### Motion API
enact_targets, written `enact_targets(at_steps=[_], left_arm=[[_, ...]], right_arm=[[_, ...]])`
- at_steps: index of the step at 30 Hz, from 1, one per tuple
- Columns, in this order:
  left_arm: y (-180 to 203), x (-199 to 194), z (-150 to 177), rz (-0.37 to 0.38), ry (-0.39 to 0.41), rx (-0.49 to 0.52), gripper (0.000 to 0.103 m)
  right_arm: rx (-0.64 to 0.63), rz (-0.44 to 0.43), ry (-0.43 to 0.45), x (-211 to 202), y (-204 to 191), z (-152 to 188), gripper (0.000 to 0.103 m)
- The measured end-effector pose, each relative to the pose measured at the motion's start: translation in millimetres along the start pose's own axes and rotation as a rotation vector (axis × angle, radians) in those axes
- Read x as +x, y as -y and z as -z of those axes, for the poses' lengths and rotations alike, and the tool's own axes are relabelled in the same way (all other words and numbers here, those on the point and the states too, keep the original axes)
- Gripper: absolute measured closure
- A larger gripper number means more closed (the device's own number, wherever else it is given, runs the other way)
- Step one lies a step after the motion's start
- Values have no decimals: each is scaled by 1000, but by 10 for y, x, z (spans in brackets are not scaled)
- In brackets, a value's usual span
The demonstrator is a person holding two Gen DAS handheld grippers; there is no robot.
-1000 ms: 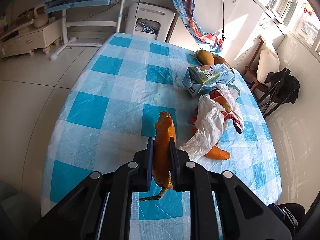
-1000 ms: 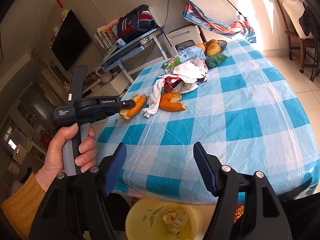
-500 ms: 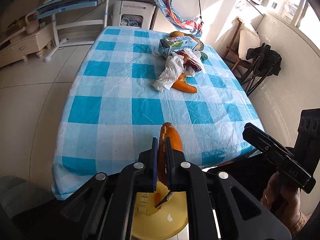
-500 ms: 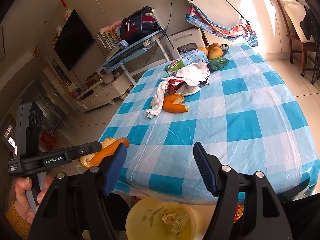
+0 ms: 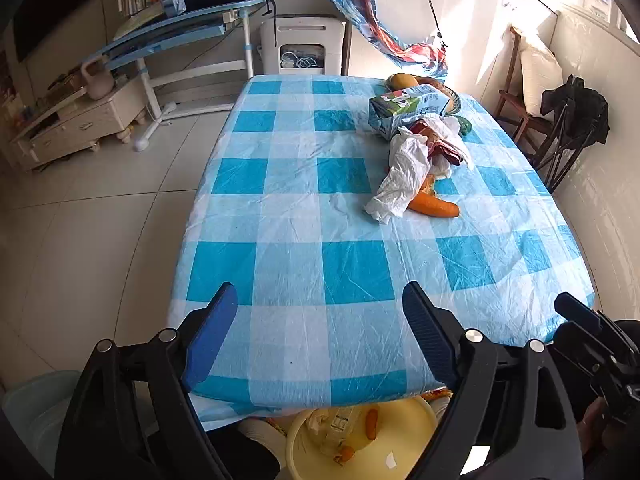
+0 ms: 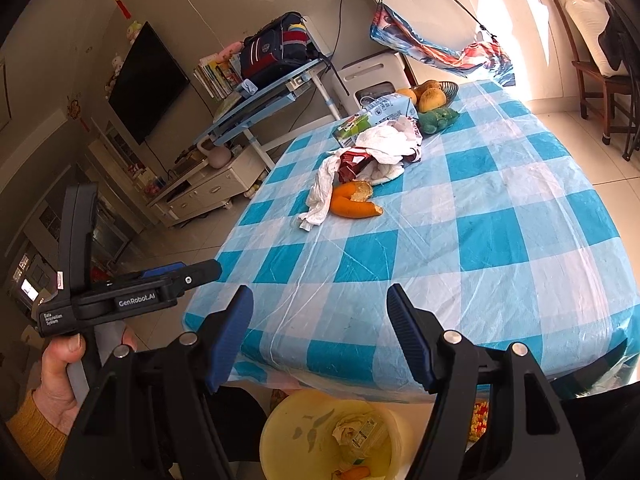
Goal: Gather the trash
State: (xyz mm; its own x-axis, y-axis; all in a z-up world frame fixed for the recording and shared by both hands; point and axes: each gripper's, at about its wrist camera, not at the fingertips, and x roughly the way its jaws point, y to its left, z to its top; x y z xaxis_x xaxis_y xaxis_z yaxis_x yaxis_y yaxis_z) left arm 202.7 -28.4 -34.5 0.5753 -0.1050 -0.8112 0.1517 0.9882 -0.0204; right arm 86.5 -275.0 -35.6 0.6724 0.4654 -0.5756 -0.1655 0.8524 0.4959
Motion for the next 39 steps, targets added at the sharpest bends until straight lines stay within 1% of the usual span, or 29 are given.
enact_targets(at_steps=[3,6,10,11,13,14,16,21,28,31,35,39], left_arm=[[32,496,-443,-25,0,-19,19],[45,931,-733,-32,-15,-44,19],[39,1334,-958,-26,-39,-65,18],[35,1403,-993,-25,-44,-65,16],[44,1512,-1022,-37,-51,-54,9],[49,1558,-1021,-43,-56,-46,7],[90,1593,-1007,-70,-46,-12,7],[97,1584,-985,-74,-27,-16,7],[105,1584,-988,-74,-28,-16,7],[106,1584,-986,-74,-27,-17,7],[104,1584,-987,-74,-27,-18,7],[104,1583,-986,-74,-27,-18,7]], right_arm=[[-6,18,-11,35,-6,13,34],[-2,24,-22,69,-8,-2,34],[-26,32,-35,148,-54,-29,33],[-32,32,-41,172,-67,-32,33],[-38,27,-54,210,-82,-37,33],[-44,27,-58,224,-93,-37,33],[-60,33,-61,237,-122,-33,33],[-99,52,-61,248,-205,-13,32],[-127,75,-51,250,-304,39,31],[-124,72,-47,241,-335,66,30],[-129,74,-37,205,-382,132,27],[-172,87,-13,170,-498,201,26]])
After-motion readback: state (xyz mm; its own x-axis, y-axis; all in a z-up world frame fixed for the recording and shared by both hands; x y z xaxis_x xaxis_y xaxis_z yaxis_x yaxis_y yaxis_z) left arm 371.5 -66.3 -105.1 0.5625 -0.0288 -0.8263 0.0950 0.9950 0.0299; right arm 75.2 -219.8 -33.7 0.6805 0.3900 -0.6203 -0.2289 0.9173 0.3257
